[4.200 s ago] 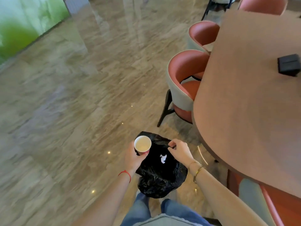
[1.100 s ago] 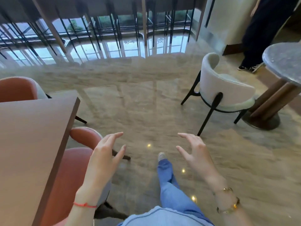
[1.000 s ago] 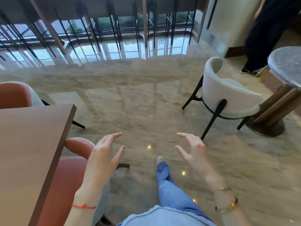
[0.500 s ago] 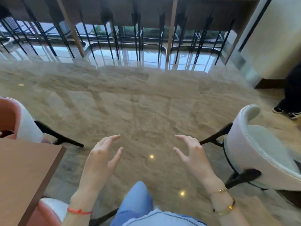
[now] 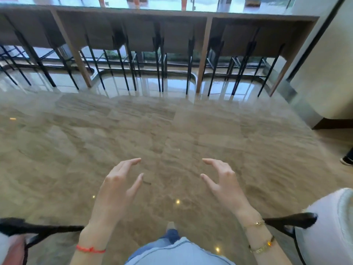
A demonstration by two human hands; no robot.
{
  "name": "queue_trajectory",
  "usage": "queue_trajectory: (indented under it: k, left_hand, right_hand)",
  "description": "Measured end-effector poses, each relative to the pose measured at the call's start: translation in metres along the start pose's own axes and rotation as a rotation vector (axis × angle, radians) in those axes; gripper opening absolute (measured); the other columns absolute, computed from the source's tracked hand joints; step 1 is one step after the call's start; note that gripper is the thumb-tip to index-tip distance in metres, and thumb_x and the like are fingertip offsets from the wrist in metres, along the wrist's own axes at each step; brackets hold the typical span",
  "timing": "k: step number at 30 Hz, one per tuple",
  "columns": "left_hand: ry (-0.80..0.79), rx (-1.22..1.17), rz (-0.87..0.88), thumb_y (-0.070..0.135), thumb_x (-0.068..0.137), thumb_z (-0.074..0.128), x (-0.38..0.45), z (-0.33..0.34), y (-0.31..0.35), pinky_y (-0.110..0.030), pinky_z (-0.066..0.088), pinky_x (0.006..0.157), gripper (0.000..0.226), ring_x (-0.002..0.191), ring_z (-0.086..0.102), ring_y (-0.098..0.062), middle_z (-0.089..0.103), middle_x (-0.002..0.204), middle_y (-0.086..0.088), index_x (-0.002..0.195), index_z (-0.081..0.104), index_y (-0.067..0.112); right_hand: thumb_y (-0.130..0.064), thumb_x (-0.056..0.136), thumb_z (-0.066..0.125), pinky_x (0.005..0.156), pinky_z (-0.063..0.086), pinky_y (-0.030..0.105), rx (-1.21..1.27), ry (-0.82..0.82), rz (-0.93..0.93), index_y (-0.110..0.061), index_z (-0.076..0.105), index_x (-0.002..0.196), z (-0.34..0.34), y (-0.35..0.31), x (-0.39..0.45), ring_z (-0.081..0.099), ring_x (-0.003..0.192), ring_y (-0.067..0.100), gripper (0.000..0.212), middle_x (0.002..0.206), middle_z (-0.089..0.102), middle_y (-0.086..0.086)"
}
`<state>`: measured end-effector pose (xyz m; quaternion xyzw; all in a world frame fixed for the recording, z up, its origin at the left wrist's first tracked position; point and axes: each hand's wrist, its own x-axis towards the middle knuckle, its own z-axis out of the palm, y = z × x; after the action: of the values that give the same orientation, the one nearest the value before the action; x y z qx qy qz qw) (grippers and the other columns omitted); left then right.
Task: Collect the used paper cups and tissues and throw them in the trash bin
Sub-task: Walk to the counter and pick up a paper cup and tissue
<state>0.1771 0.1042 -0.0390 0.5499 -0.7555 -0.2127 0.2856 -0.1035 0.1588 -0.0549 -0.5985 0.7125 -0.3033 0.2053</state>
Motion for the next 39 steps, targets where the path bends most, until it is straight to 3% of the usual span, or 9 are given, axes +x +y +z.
queue_trajectory:
  k: [6,17,25,32,39]
  left_hand:
    - [-0.041,0.024,0.045,0.017,0.083,0.071,0.143,0.006,-0.022,-0.019,0.04,0.094,0.039,0.106,0.061,-0.014,0.065,0.114,0.004,0.121,0.062,0.017]
    - [-0.049,0.018,-0.031,0.017,0.084,0.071,0.382,0.046,-0.088,-0.023,0.043,0.094,0.039,0.108,0.06,-0.011,0.064,0.114,0.007,0.122,0.062,0.019]
    - [0.054,0.017,-0.065,0.017,0.085,0.07,0.599,0.05,-0.109,-0.019,0.039,0.095,0.038,0.109,0.059,-0.01,0.064,0.115,0.007,0.122,0.062,0.019]
    - [0.046,0.023,-0.083,0.021,0.086,0.068,0.756,0.065,-0.139,-0.012,0.036,0.094,0.037,0.11,0.057,-0.007,0.063,0.116,0.009,0.123,0.061,0.022]
    - [0.012,0.003,-0.058,0.022,0.086,0.068,0.923,0.091,-0.186,-0.001,0.029,0.092,0.038,0.109,0.055,-0.002,0.062,0.117,0.012,0.124,0.061,0.023]
  right_hand:
    - [-0.014,0.083,0.072,0.095,0.028,0.011,-0.01,0.07,0.05,-0.013,0.062,0.121,0.004,-0.001,0.128,0.052,0.113,0.017,0.039,0.117,0.063,0.001]
    - [-0.023,0.084,0.071,0.095,0.031,0.013,0.003,0.052,0.014,-0.022,0.06,0.123,0.046,0.032,0.394,0.051,0.113,0.009,0.04,0.116,0.061,-0.01]
    - [-0.026,0.085,0.07,0.098,0.033,0.016,-0.006,0.01,-0.101,-0.022,0.059,0.124,0.048,0.02,0.642,0.05,0.115,0.006,0.041,0.117,0.06,-0.012]
    - [-0.027,0.084,0.071,0.098,0.033,0.014,0.008,-0.01,-0.137,-0.023,0.059,0.124,0.063,0.017,0.807,0.049,0.114,0.003,0.042,0.118,0.061,-0.012]
    - [-0.028,0.086,0.069,0.102,0.04,0.024,0.0,0.01,-0.104,-0.022,0.057,0.127,0.091,0.03,0.967,0.049,0.117,0.005,0.044,0.121,0.06,-0.011]
